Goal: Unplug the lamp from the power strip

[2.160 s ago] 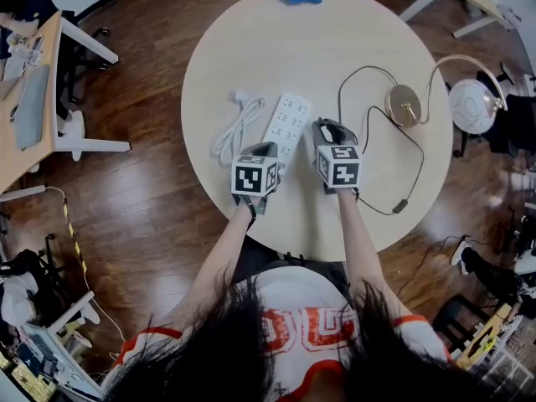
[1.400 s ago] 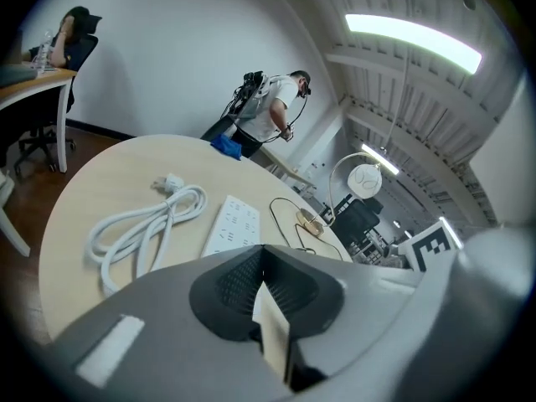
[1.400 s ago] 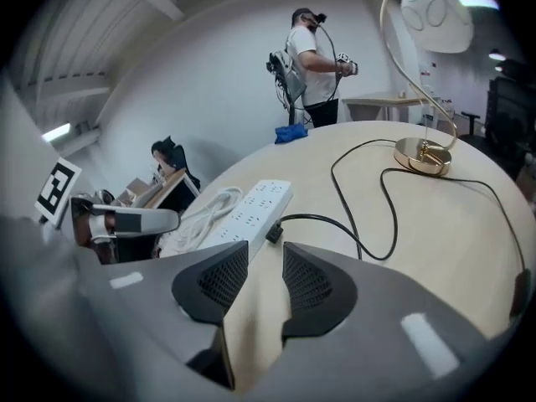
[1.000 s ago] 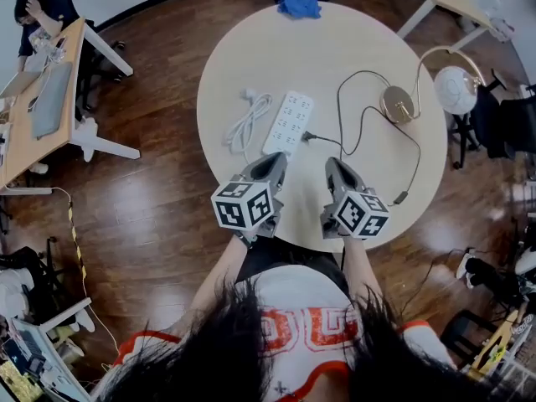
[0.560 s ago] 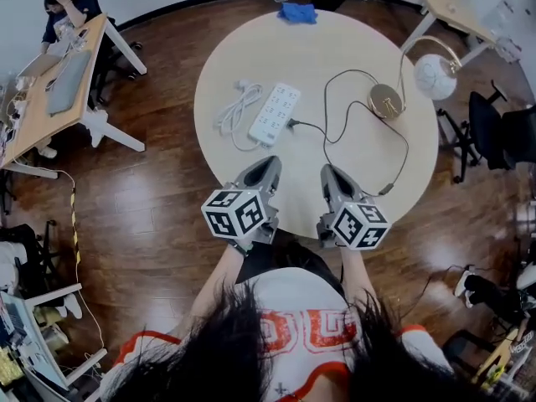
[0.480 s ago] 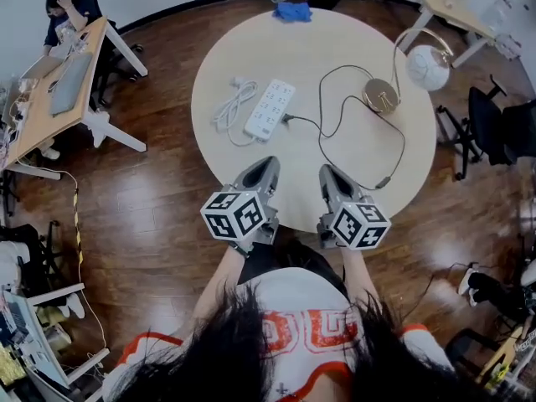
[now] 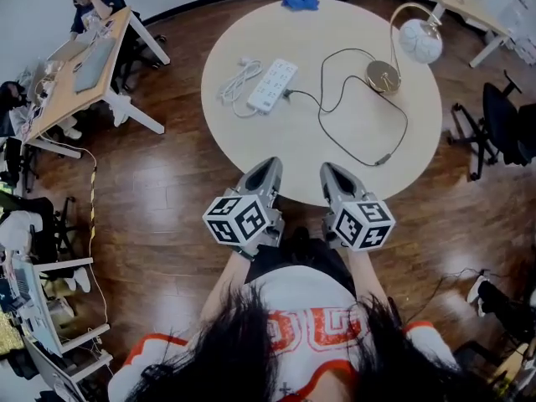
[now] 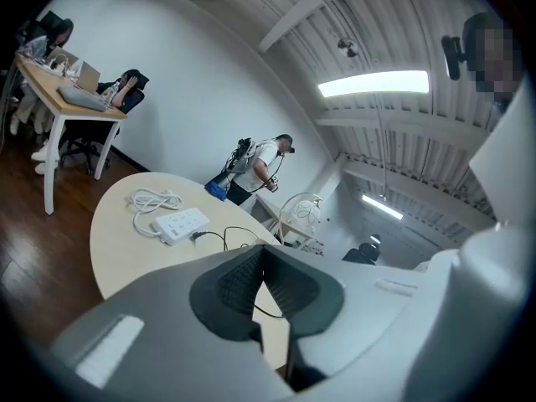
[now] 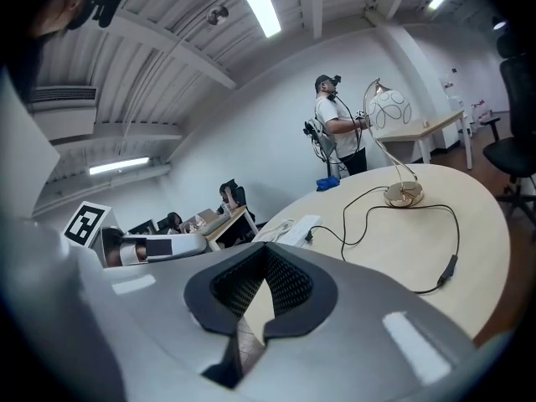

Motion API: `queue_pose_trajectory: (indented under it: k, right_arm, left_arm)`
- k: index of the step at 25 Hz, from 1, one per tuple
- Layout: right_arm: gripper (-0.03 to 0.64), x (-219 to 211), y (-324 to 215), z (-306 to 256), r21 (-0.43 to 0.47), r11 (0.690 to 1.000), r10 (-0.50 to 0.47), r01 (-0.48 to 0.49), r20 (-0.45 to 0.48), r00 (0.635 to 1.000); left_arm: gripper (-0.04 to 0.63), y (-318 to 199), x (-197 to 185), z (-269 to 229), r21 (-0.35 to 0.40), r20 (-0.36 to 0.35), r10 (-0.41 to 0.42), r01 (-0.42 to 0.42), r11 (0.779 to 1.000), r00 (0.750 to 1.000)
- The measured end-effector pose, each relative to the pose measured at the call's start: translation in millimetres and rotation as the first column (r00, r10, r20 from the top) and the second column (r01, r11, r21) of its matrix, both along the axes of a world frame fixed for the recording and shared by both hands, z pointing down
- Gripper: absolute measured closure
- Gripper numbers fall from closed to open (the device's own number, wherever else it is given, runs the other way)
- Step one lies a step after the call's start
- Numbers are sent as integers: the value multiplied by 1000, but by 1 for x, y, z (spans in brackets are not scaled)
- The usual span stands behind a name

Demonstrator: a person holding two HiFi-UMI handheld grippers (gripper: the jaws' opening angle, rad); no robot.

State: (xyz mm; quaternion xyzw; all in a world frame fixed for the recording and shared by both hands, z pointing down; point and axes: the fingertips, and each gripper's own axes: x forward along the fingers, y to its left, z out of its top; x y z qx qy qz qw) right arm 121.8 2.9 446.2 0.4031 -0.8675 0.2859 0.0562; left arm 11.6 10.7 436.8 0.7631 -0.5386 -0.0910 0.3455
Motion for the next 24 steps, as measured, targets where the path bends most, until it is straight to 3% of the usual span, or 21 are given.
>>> queue_pose_trajectory:
  k: [13,24]
  right_arm:
    - [617,-45,19,-9,35,999,-40,40,2,999]
    - [617,-77,37,-13,33,999,-27,28,-27,999]
  left_arm:
    - [595,18,-20,-10,29,26,43,-43,999,999]
    - [595,27,-60,-10,32,-9,45,-44,998,999]
